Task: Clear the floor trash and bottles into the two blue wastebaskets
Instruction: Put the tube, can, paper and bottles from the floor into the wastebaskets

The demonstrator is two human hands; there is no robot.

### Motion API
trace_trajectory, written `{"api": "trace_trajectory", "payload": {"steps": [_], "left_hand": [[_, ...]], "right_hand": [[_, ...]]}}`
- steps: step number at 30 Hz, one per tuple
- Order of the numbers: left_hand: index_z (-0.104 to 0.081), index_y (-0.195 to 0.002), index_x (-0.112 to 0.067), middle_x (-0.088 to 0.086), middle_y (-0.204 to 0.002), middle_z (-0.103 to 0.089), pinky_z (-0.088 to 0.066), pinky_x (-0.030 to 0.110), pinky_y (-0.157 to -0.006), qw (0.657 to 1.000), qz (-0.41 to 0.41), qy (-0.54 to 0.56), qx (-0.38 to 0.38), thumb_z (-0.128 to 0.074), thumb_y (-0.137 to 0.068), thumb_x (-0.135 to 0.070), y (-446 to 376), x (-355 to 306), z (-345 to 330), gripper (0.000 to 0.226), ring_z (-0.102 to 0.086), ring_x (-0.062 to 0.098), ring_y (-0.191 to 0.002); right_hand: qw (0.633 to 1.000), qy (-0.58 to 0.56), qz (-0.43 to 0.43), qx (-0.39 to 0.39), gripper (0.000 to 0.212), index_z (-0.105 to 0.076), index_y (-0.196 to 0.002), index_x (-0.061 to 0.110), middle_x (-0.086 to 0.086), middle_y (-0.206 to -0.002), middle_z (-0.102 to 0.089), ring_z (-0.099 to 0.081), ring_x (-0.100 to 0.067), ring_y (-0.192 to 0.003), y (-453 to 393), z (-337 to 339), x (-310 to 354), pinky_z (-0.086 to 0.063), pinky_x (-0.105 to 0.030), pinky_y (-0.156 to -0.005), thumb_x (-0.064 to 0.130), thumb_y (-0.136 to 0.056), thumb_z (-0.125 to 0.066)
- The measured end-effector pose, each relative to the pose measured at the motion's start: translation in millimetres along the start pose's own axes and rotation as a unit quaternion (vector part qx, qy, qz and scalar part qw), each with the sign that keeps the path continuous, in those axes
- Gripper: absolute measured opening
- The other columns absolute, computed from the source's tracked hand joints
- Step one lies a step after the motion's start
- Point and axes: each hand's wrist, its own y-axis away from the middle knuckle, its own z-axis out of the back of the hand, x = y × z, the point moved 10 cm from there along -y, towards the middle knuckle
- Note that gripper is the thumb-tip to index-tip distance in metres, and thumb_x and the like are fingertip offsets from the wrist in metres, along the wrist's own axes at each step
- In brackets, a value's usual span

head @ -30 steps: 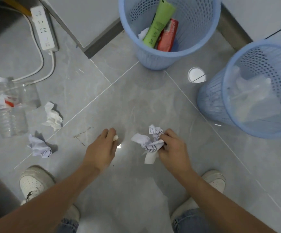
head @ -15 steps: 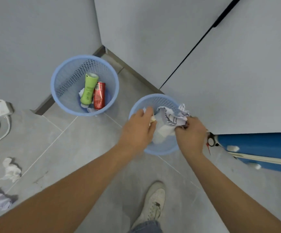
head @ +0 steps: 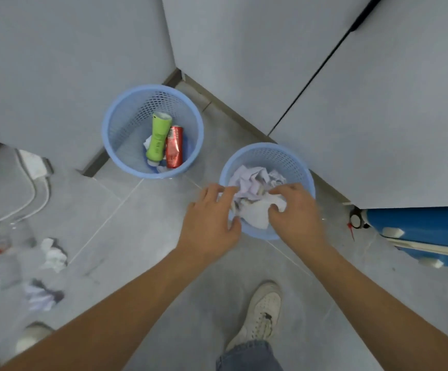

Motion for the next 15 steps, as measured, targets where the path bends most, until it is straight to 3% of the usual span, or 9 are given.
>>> {"api": "trace_trajectory", "payload": {"steps": [3, 7, 11, 15], "left_hand": [[-0.051, -0.135, -0.027, -0.003, -0.127, -0.054, -0.053, 0.044, -0.083, 0.998, 0.053, -0.009, -0.027, -0.055, -0.089, -0.038, 59, 57, 41, 0.048, -0.055, 0.021, -0.115], [-0.051, -0.132, -0.030, -0.009, -0.124, -0.055, -0.052, 0.042, -0.085, 0.989, 0.137, -0.015, -0.045, -0.050, -0.091, -0.038, 145, 159, 85, 0.042, -0.056, 0.017, -0.113], [-0.052, -0.126, -0.030, -0.010, -0.121, -0.056, -0.055, 0.040, -0.084, 0.975, 0.206, -0.030, -0.070, -0.057, -0.093, -0.035, 221, 268, 116, 0.034, -0.058, 0.016, -0.108], [-0.054, -0.121, -0.026, -0.008, -0.117, -0.058, -0.056, 0.038, -0.078, 0.947, 0.303, -0.010, -0.108, -0.060, -0.092, -0.032, 288, 369, 126, 0.029, -0.058, 0.017, -0.103]], "right_hand": [[0.997, -0.016, 0.078, 0.012, 0.024, -0.071, -0.104, 0.019, 0.001, -0.108, -0.061, -0.061, -0.024, -0.101, 31, -27, 65, -0.054, -0.041, -0.082, 0.008, -0.083, -0.066], [0.980, -0.057, 0.137, 0.133, 0.025, -0.070, -0.101, 0.027, 0.014, -0.098, -0.057, -0.062, -0.013, -0.093, 76, -123, 152, -0.056, -0.036, -0.081, 0.009, -0.085, -0.065], [0.954, -0.043, 0.173, 0.242, 0.023, -0.067, -0.099, 0.032, 0.015, -0.092, -0.059, -0.063, -0.012, -0.090, 112, -235, 232, -0.056, -0.042, -0.081, 0.015, -0.084, -0.064], [0.928, 0.005, 0.205, 0.312, 0.022, -0.067, -0.109, 0.027, 0.007, -0.102, -0.061, -0.061, -0.014, -0.093, 142, -329, 300, -0.055, -0.038, -0.088, 0.019, -0.089, -0.064]]}}
